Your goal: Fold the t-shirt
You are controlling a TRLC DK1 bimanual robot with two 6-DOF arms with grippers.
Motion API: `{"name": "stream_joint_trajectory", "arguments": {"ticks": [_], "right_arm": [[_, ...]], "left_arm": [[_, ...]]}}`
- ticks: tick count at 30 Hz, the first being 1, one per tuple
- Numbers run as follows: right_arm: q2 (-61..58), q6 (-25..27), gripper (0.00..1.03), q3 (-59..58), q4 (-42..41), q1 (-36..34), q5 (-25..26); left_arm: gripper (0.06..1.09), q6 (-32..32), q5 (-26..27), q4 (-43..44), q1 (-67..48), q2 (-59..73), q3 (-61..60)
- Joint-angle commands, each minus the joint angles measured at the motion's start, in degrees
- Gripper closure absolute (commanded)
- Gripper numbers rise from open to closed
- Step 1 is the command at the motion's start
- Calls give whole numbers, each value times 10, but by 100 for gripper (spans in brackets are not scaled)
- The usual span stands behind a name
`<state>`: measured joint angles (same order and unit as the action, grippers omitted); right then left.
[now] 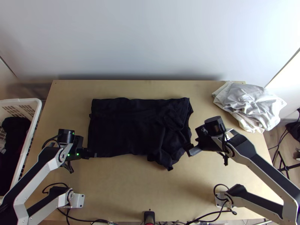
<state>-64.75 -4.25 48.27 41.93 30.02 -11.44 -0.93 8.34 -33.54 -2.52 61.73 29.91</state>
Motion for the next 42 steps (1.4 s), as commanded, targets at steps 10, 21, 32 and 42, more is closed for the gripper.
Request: {"name": "stream_joint_trajectory", "arguments": {"ticks": [10, 21, 32, 42], "right_arm": [[-56, 48, 5, -4, 65, 184, -31], [-111, 72, 7, 48, 11, 246, -19], [-141, 72, 30, -4, -53, 257, 12], [-126, 74, 100, -5, -64, 207, 37]], "left_arm": [[105, 3, -1, 8, -3, 9, 1], [105, 22, -1, 5, 5, 1, -7], [105, 18, -2, 5, 17, -3, -6], [105, 13, -2, 15, 17, 8, 14]]}}
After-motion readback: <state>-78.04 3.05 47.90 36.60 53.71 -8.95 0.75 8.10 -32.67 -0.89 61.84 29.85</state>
